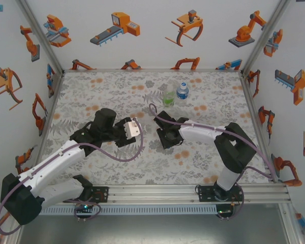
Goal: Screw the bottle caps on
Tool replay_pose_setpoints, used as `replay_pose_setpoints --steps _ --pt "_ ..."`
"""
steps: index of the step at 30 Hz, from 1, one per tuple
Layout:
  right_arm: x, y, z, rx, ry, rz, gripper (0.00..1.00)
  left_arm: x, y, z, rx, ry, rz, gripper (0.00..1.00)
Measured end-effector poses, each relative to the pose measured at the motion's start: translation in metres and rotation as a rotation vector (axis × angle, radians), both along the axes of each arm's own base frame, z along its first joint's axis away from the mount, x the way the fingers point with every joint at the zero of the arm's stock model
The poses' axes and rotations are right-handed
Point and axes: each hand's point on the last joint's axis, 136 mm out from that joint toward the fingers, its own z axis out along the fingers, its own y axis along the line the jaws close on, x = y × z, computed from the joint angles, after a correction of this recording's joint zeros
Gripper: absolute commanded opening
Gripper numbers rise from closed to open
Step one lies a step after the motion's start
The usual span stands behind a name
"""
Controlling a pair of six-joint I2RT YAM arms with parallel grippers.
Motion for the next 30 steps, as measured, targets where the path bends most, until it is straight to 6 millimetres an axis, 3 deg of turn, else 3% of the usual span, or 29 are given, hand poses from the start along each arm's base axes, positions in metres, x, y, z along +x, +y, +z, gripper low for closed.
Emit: replay_pose_setpoints --steps 8,13,16,22,30 --pt "0.0 0.001 0.002 0.004 -0.005 0.002 0.28 0.0 0.0 0.0 0.0 0.0 0.0 0.0" --pt "0.0 0.001 0.026 0.061 -0.061 0.011 0.26 0.0 0.0 0.0 0.0 0.0 0.0 0.0" --pt "-0.001 0.003 0.057 0.134 -0.128 0.031 0.24 -0.001 -0.001 0.0 -0.003 0.002 -0.005 0.0" --pt "-0.005 0.015 0.141 0.337 -0.308 0.129 0.23 -0.007 -0.003 0.006 -0.028 0.005 -0.033 0.0" --pt "-0.042 0.025 0.23 0.561 -0.508 0.409 0.21 -0.018 -0.006 0.017 -0.072 0.003 -0.082 0.0"
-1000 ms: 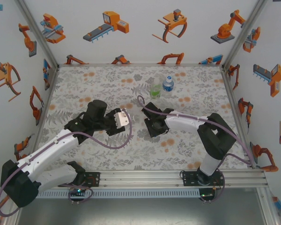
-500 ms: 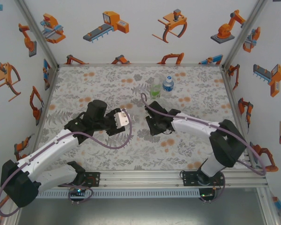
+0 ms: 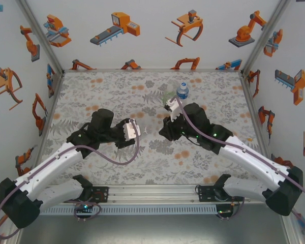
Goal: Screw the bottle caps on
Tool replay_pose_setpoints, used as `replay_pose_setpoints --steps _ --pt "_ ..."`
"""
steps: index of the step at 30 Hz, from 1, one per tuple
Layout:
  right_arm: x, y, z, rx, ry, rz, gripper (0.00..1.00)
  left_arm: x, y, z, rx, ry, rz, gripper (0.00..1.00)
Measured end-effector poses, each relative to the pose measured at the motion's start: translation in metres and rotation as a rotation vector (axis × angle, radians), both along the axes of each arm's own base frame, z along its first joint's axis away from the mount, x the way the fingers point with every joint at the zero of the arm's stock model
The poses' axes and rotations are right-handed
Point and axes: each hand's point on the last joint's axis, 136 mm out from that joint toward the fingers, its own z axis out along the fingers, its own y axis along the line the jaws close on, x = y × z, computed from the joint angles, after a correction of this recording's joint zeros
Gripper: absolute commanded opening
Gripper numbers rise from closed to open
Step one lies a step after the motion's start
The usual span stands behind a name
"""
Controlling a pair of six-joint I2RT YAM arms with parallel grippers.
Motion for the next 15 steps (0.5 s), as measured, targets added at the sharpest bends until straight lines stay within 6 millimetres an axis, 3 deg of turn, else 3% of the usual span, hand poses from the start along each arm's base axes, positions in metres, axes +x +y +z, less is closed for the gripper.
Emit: replay_pose_setpoints --steps 7,15 --pt "-0.041 0.003 0.042 0.102 -0.181 0.24 0.18 -0.012 -0.001 0.003 -0.02 0.02 -0.05 0.0" --pt "-0.059 0.017 0.041 0.095 -0.254 0.421 0.16 -0.027 -0.004 0.004 -0.033 0.065 -0.115 0.0"
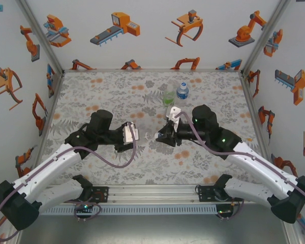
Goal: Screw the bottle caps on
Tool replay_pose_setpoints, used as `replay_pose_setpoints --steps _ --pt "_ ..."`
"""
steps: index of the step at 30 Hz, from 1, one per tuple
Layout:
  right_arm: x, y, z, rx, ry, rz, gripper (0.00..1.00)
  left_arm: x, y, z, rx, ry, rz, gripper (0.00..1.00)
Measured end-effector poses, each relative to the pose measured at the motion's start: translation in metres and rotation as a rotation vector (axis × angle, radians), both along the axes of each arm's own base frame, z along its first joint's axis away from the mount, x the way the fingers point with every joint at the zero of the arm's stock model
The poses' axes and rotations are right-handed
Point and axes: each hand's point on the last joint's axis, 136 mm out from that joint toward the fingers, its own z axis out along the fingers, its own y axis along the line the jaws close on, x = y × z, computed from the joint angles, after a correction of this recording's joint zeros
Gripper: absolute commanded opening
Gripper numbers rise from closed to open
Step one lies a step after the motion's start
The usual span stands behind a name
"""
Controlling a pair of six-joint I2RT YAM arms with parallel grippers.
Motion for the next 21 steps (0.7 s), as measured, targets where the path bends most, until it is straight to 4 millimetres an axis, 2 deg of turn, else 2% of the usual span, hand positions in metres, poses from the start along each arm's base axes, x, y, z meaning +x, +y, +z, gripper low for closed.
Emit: replay_pose_setpoints --steps 8,21 --pt "-0.005 0.009 -0.001 -0.011 -0.042 0.069 0.14 -0.008 -0.002 0.004 -0.016 0.018 -0.039 0.0" --pt "-0.012 0.019 0.002 -0.01 -0.063 0.125 0.12 -0.012 -0.002 0.0 -0.007 0.043 -0.05 0.0"
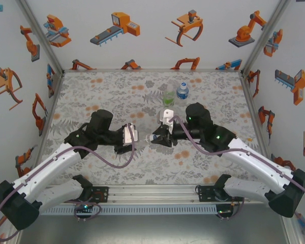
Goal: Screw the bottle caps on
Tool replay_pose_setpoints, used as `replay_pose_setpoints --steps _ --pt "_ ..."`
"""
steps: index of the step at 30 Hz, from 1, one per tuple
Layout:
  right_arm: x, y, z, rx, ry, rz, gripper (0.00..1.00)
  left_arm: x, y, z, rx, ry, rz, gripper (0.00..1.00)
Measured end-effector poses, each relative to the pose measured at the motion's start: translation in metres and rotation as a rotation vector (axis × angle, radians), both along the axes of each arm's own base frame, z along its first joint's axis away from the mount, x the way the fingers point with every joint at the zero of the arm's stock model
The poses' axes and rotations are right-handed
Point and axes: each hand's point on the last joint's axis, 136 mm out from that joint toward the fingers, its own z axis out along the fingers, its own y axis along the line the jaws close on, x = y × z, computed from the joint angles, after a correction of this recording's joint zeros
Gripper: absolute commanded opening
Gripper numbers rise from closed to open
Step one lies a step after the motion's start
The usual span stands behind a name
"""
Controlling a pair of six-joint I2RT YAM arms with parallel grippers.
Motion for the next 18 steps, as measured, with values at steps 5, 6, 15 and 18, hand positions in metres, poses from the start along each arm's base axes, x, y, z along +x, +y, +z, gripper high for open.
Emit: replay_pose_setpoints --steps 5,6,15,18 --pt "-0.002 0.005 0.002 -0.007 -0.015 0.024 0.11 -0.001 -0.001 0.002 -0.007 0.001 -0.008 0.0" --pt "-0.002 0.005 0.002 -0.007 -0.018 0.027 0.11 -0.001 -0.001 0.002 -0.007 0.003 -0.009 0.0" --pt "-0.005 0.009 -0.007 -0.055 -0.069 0.101 0.1 -0.003 0.002 -0.003 0.014 0.02 -0.006 0.0" --pt "-0.008 0.011 -0.011 -0.077 -0.114 0.148 0.03 -0.003 0.003 -0.005 0.026 0.027 0.0 0.0"
